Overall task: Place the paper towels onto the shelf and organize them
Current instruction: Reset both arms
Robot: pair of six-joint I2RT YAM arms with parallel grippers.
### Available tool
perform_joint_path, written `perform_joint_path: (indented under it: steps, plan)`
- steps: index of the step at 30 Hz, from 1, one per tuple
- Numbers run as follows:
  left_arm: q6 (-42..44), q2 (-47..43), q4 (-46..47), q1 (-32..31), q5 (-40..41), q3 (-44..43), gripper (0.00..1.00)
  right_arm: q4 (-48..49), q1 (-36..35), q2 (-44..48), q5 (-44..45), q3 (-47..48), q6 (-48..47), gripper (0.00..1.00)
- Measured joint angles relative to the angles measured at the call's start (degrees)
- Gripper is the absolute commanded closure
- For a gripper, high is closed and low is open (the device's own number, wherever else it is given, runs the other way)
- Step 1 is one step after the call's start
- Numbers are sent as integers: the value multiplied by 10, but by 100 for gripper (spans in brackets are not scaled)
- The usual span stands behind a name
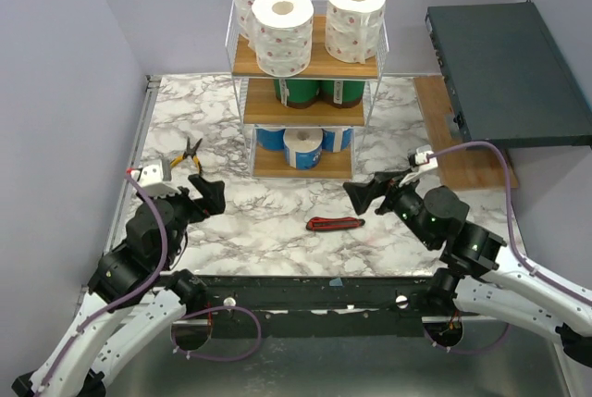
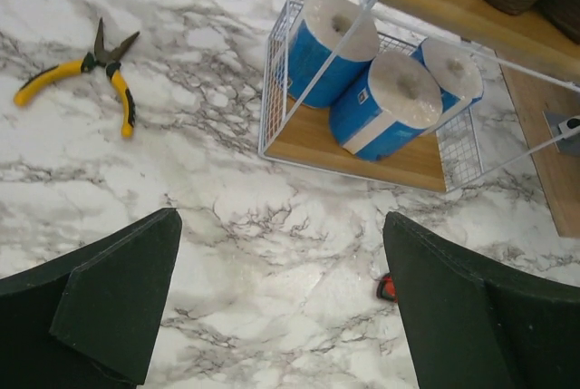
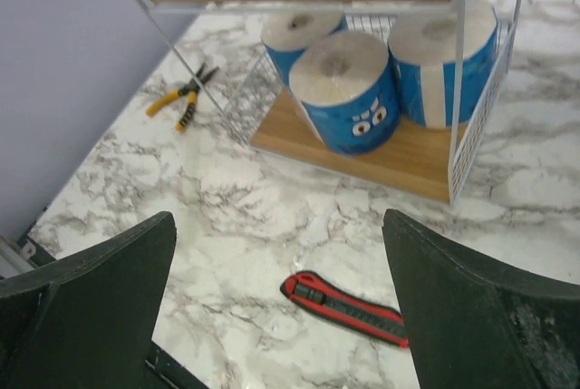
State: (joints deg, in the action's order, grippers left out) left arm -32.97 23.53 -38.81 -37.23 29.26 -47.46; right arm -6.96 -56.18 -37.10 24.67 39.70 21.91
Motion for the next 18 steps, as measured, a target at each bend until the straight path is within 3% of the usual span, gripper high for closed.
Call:
perform_joint_path:
  steps: [6, 18]
  plan:
    - [-84, -47, -26, 0, 3, 75, 1, 0, 0, 0, 0, -71, 53, 2]
    - [-204, 38, -68, 0, 3, 102, 1, 28, 0, -23, 21, -112, 127, 2]
